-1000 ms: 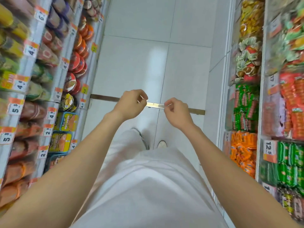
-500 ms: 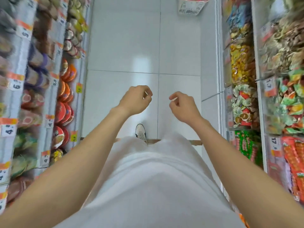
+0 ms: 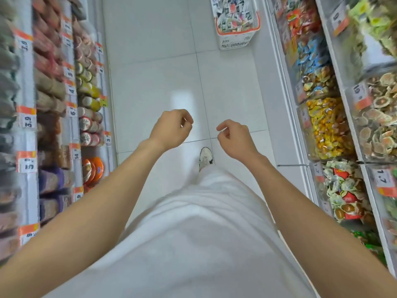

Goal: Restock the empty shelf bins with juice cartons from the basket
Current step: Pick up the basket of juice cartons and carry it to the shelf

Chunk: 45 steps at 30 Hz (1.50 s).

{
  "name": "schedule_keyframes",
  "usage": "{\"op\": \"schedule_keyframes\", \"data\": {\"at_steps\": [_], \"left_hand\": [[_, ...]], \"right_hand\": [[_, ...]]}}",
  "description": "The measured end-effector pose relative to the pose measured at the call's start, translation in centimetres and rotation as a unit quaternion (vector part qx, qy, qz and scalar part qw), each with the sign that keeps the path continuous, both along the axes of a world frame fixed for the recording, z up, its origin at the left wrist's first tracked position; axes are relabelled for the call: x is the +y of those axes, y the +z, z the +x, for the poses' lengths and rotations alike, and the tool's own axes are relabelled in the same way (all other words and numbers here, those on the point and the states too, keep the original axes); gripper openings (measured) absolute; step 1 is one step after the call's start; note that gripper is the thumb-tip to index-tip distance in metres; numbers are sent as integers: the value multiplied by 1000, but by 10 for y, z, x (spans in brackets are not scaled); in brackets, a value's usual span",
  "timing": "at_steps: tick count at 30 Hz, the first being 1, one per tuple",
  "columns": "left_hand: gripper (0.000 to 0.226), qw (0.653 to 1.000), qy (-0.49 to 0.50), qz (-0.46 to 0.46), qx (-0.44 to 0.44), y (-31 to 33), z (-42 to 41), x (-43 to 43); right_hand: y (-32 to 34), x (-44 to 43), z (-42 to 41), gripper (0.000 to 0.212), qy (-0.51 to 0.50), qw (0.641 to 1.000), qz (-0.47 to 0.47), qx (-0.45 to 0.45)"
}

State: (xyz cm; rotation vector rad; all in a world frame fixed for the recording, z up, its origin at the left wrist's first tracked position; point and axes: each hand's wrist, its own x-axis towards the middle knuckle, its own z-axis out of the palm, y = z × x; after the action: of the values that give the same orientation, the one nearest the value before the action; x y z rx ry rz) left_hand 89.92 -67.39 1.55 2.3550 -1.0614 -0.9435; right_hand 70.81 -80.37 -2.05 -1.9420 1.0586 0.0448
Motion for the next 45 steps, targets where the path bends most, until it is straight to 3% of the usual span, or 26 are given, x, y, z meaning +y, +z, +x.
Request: {"op": "schedule_keyframes", "data": {"at_steps": [12,21,33,45], "left_hand": [[25,998,46,-33,-16,-1,272,-171],[28,999,-10,-39,-15,6,494,-307],[25,985,-172,-24,-23,4,679,-591],[22,959,-278,4,-49,8,782,-870]], "right_hand": [[12,-186,306,24,27,999,1,-25],[13,-311,522,22,-28,999,-21,2],[-5,-534,683,19,-141,990,-24,-15],[0,-774,781,19,-199,980,-26,1]]}}
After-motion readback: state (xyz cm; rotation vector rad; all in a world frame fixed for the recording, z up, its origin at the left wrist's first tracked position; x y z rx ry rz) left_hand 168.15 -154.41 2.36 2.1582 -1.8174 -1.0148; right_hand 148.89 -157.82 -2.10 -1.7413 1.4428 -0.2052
